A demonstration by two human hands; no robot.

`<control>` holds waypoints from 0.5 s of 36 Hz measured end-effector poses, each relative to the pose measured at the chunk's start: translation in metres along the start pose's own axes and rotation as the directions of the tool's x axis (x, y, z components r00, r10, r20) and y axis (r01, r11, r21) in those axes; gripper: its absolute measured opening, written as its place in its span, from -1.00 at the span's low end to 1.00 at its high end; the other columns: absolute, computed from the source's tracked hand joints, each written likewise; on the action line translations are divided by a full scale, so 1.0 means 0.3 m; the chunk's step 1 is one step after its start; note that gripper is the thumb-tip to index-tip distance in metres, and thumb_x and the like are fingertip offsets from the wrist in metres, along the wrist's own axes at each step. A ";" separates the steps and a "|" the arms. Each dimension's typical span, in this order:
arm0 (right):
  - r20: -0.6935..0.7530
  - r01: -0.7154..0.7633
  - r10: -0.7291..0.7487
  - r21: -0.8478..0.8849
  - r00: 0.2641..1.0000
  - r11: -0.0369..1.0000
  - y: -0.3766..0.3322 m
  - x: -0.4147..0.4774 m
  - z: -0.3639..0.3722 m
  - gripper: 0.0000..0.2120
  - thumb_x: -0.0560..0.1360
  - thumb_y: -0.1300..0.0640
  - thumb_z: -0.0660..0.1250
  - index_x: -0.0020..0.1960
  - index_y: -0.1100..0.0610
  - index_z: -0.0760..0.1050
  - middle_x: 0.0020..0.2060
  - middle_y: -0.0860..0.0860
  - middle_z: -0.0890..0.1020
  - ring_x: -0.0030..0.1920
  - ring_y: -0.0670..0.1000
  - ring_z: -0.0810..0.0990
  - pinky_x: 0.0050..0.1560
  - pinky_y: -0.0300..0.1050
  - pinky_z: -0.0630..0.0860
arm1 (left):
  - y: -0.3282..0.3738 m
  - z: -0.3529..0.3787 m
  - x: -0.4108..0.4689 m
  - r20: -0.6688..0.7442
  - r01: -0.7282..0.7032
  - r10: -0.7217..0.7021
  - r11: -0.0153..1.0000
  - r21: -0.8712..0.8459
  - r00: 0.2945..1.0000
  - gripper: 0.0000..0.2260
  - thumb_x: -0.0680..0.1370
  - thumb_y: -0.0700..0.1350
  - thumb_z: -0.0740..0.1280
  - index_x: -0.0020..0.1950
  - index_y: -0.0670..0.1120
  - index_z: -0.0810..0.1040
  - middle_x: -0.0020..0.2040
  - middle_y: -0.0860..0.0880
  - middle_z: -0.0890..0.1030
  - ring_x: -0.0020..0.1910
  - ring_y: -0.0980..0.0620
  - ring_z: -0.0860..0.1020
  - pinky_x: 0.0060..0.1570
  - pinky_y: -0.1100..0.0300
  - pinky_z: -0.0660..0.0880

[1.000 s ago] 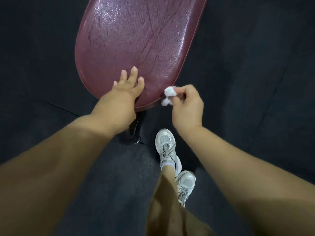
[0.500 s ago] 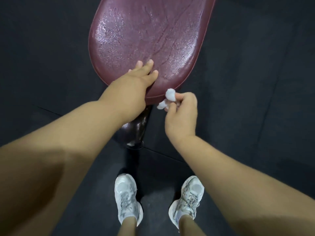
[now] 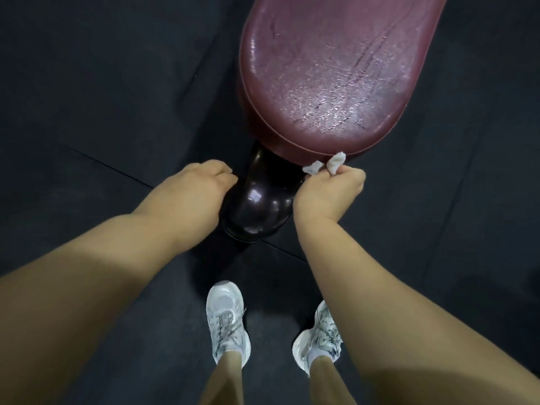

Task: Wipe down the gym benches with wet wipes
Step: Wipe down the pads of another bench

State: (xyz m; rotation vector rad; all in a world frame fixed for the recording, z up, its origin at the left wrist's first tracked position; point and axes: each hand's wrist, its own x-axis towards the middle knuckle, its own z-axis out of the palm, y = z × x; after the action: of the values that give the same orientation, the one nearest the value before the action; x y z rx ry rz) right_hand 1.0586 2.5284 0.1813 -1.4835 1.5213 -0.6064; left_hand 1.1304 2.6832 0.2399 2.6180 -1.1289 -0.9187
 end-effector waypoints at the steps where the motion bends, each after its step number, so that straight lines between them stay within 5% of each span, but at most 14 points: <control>1: 0.024 -0.006 0.006 -0.003 1.000 1.000 0.005 -0.023 0.017 -0.80 0.60 0.22 0.12 -0.19 0.23 0.38 0.03 0.19 0.57 -0.26 -0.13 0.56 -0.23 -0.36 0.52 | -0.022 0.000 -0.006 0.011 0.008 -0.008 1.000 0.001 1.000 -0.46 0.50 -0.38 0.15 0.46 -0.03 0.30 0.43 0.06 0.28 0.34 -0.03 0.33 0.26 0.13 0.38; 5: 0.193 0.070 -0.056 -0.069 0.980 0.995 -0.014 -0.116 0.090 -0.86 0.52 0.33 0.17 -0.09 0.29 0.52 0.03 0.15 0.55 -0.11 -0.10 0.59 -0.02 -0.39 0.49 | -0.105 -0.002 -0.040 0.050 0.047 -0.048 0.999 0.022 0.998 -0.50 0.49 -0.37 0.15 0.39 -0.01 0.38 0.32 0.05 0.38 0.24 -0.03 0.41 0.15 0.08 0.45; 9: 0.368 0.448 -0.369 -0.156 0.853 0.880 -0.108 -0.170 0.122 -0.88 0.49 0.37 0.24 -0.02 0.23 0.49 0.01 0.07 0.45 -0.08 -0.12 0.44 0.01 -0.45 0.37 | -0.174 -0.007 -0.078 0.097 0.082 -0.085 0.996 0.039 0.992 -0.52 0.49 -0.37 0.15 0.35 0.01 0.40 0.24 0.05 0.42 0.18 -0.01 0.44 0.11 0.09 0.47; 11: 0.466 0.667 -0.536 -0.177 0.704 0.724 -0.144 -0.149 0.123 -0.87 0.45 0.36 0.28 -0.04 0.24 0.54 -0.02 0.10 0.52 -0.14 -0.02 0.51 -0.10 -0.26 0.49 | -0.194 -0.016 -0.092 0.114 0.102 -0.105 0.994 0.032 0.988 -0.51 0.49 -0.36 0.15 0.36 0.02 0.39 0.24 0.05 0.42 0.19 -0.01 0.44 0.10 0.10 0.47; 14: 0.656 0.863 -0.597 -0.180 0.463 0.472 -0.192 -0.089 0.108 -0.84 0.41 0.29 0.32 -0.11 0.08 0.59 -0.12 -0.02 0.59 -0.16 0.06 0.57 -0.24 -0.03 0.52 | -0.207 -0.032 -0.099 0.116 0.109 -0.111 0.994 0.025 0.987 -0.51 0.50 -0.35 0.15 0.37 0.02 0.38 0.23 0.06 0.41 0.18 -0.01 0.44 0.09 0.10 0.47; 18: 0.839 0.978 -0.545 -0.119 0.006 -0.172 -0.226 -0.026 0.113 -0.90 0.33 0.31 0.32 -0.30 0.20 0.60 -0.26 0.13 0.58 -0.32 0.16 0.52 -0.41 -0.09 0.45 | -0.202 -0.046 -0.091 0.113 0.115 -0.114 0.993 -0.001 0.987 -0.48 0.46 -0.38 0.15 0.35 0.02 0.40 0.20 0.04 0.42 0.16 -0.03 0.45 0.09 0.05 0.48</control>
State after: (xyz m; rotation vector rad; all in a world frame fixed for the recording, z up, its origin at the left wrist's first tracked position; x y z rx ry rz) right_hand 1.1214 2.5330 0.2240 -3.0814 -0.1667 -0.0837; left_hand 1.1612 2.7437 0.2423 2.6791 -1.0050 -1.1043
